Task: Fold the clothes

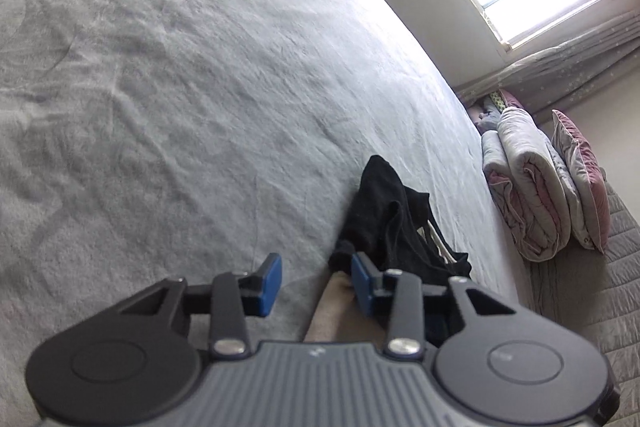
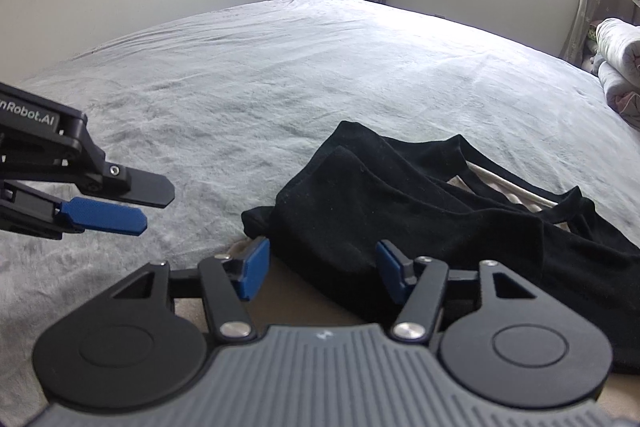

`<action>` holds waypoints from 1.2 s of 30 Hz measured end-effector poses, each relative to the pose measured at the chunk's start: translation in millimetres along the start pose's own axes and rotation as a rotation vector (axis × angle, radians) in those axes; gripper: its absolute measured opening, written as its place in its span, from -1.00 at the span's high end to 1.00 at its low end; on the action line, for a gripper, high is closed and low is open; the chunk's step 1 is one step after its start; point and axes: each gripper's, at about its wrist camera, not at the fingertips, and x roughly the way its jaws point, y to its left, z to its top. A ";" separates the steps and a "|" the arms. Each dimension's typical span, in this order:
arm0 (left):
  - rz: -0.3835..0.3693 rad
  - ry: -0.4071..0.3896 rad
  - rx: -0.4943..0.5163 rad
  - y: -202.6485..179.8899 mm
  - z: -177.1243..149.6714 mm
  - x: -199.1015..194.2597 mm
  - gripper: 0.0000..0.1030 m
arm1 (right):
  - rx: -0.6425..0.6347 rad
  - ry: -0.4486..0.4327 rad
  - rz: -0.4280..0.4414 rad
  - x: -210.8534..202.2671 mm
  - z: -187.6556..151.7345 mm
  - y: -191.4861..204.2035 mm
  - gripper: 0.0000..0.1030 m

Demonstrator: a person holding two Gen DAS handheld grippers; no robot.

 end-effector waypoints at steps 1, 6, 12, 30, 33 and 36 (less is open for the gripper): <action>-0.015 -0.006 -0.008 0.2 0.2 3.5 0.39 | 0.003 -0.003 0.003 1.1 1.2 0.3 -0.11; -0.087 -0.040 -0.002 -10.3 -3.2 24.2 0.52 | 0.033 -0.011 0.034 3.6 5.6 -2.4 0.31; -0.087 -0.015 0.043 -25.1 -13.3 44.3 0.57 | 0.101 -0.049 0.014 -12.9 8.6 -25.5 0.90; 0.021 0.036 0.006 -14.5 -18.2 54.3 0.60 | 0.116 -0.052 0.070 -16.8 1.5 -31.7 0.00; 0.012 0.046 -0.014 -11.1 -16.9 54.4 0.61 | 0.053 -0.037 0.084 -4.2 -1.7 -15.5 0.00; 0.010 0.052 -0.031 -7.1 -16.3 55.0 0.67 | 0.005 -0.029 0.083 8.1 -4.8 -5.3 0.00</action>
